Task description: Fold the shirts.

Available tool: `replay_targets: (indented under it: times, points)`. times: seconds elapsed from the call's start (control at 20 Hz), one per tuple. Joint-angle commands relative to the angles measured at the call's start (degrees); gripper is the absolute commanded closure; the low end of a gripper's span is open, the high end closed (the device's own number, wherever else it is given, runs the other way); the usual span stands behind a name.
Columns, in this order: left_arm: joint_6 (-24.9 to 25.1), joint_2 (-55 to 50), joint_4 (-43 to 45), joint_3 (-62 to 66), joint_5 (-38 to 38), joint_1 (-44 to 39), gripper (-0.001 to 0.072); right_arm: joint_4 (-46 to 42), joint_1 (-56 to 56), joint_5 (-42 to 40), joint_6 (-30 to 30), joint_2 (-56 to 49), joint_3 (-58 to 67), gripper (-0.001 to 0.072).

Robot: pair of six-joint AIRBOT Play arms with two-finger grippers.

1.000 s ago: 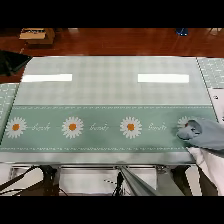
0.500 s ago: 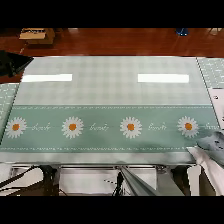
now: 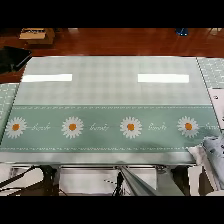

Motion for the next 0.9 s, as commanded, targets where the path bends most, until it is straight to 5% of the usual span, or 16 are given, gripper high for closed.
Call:
replay_targets:
  times: [0.0,0.1,0.15,0.25,0.35,0.45,0.5,0.85]
  points:
    - [10.1,0.0,-3.1,0.1,4.3,-5.8,0.0112,47.6,7.5,-11.1,-7.7,-2.6,0.0,0.0286]
    - [3.6,0.2,4.1,1.6,11.4,-13.3,0.0115,50.9,23.0,-12.6,-8.7,-5.0,0.0,0.0286]
    - [-6.1,0.2,15.9,4.2,13.9,-17.4,0.0116,46.8,32.9,-14.4,-9.1,-6.1,0.0,0.0285]
    - [-28.2,0.2,43.5,9.9,13.9,-25.1,0.0116,31.6,52.9,-18.7,-7.8,-8.7,0.0,0.0280]
    - [-39.0,0.2,64.7,14.4,10.2,-32.2,0.0111,12.2,70.2,-21.2,0.9,-12.3,0.0,0.0271]
    - [-42.8,0.1,72.1,15.0,7.1,-36.1,0.0106,-1.4,81.4,-21.3,5.6,-16.1,0.0,0.0256]
    - [-44.7,-0.2,72.5,14.4,5.8,-36.9,0.0036,-4.5,84.7,-20.8,6.9,-18.1,0.0,0.0196]
    - [-48.3,-0.7,72.5,10.7,2.9,-38.5,-0.0003,-1.7,87.0,-17.5,9.5,-22.7,0.0,0.0121]
